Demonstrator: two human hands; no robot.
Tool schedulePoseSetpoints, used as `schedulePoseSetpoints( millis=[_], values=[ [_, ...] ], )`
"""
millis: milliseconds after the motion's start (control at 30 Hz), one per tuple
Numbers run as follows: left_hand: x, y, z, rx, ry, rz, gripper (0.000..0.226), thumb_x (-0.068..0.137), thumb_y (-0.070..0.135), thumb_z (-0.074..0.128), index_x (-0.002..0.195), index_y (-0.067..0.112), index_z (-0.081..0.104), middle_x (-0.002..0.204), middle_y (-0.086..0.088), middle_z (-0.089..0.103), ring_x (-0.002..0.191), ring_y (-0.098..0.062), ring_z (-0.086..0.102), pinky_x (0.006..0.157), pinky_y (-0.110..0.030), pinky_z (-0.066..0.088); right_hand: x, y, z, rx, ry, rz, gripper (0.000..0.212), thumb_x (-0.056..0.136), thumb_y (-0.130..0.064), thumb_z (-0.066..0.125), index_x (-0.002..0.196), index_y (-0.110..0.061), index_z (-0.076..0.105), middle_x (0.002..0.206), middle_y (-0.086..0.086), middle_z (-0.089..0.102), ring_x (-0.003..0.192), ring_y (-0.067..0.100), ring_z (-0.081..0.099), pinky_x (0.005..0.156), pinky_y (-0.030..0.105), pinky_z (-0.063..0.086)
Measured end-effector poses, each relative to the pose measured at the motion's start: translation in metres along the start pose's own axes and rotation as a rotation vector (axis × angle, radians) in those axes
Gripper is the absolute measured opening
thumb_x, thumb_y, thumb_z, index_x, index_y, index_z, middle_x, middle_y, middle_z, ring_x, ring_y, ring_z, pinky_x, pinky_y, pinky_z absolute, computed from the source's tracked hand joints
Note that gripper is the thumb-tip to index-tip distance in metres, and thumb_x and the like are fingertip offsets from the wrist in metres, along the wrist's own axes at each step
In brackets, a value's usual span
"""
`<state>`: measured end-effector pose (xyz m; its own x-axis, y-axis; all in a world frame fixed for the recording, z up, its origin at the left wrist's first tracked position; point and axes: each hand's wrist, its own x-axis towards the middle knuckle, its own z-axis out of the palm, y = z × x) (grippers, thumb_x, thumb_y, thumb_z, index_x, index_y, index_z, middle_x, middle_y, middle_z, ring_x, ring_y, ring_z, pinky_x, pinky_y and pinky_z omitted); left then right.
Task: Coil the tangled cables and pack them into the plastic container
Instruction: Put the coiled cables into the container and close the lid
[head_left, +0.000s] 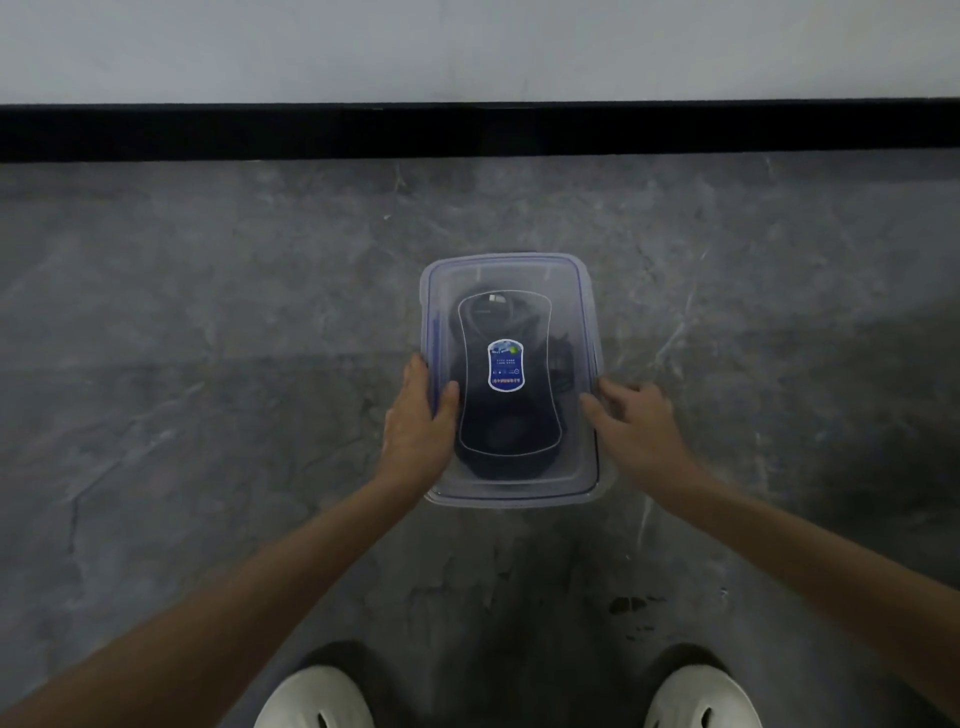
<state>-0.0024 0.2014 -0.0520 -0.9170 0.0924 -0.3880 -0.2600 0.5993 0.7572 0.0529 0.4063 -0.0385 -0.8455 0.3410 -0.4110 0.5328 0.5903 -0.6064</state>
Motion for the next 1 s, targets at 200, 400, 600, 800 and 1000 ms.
schedulePoseSetpoints(
  millis=[200, 400, 600, 800, 1000],
  values=[
    [-0.001, 0.011, 0.001, 0.021, 0.013, 0.106, 0.031, 0.101, 0.025, 0.048, 0.128, 0.010, 0.046, 0.124, -0.008, 0.061, 0.110, -0.029, 0.060, 0.090, -0.042, 0.049, 0.002, 0.000, 0.001, 0.048, 0.145, -0.077, 0.023, 0.096, -0.017, 0.054, 0.075, -0.014, 0.047, 0.076, 0.003, 0.043, 0.065, 0.014, 0.041, 0.061, 0.023, 0.026],
    [-0.004, 0.012, 0.011, 0.059, 0.056, 0.147, 0.023, 0.103, 0.019, 0.043, 0.120, 0.004, 0.045, 0.111, -0.012, 0.062, 0.096, -0.034, 0.059, 0.072, -0.034, 0.037, 0.006, 0.007, 0.005, 0.001, 0.054, 0.025, 0.031, 0.098, -0.022, 0.052, 0.072, -0.006, 0.045, 0.063, 0.003, 0.047, 0.060, 0.017, 0.042, 0.049, 0.026, 0.029],
    [0.001, 0.005, 0.011, 0.041, 0.063, 0.109, 0.030, 0.104, 0.020, 0.038, 0.130, 0.005, 0.044, 0.118, -0.013, 0.061, 0.106, -0.034, 0.057, 0.086, -0.045, 0.044, 0.014, -0.003, 0.006, -0.021, 0.066, 0.021, 0.037, 0.098, -0.022, 0.052, 0.063, -0.013, 0.042, 0.061, -0.001, 0.045, 0.058, 0.013, 0.043, 0.052, 0.029, 0.030],
    [0.001, 0.007, 0.012, -0.069, 0.050, 0.004, 0.033, 0.104, 0.020, 0.037, 0.135, 0.015, 0.045, 0.118, -0.006, 0.063, 0.107, -0.030, 0.058, 0.086, -0.038, 0.043, 0.019, -0.008, 0.005, 0.111, 0.058, 0.064, 0.016, 0.096, -0.022, 0.054, 0.087, -0.008, 0.058, 0.076, 0.003, 0.057, 0.077, 0.021, 0.054, 0.058, 0.028, 0.040],
    [0.005, 0.008, 0.004, -0.018, 0.090, 0.116, 0.014, 0.101, 0.017, 0.045, 0.101, 0.005, 0.052, 0.085, -0.007, 0.061, 0.079, -0.025, 0.060, 0.068, -0.035, 0.043, 0.031, -0.013, 0.004, 0.184, 0.122, 0.041, 0.015, 0.096, -0.018, 0.055, 0.083, -0.011, 0.059, 0.063, -0.004, 0.051, 0.062, 0.011, 0.048, 0.052, 0.017, 0.039]
  ],
)
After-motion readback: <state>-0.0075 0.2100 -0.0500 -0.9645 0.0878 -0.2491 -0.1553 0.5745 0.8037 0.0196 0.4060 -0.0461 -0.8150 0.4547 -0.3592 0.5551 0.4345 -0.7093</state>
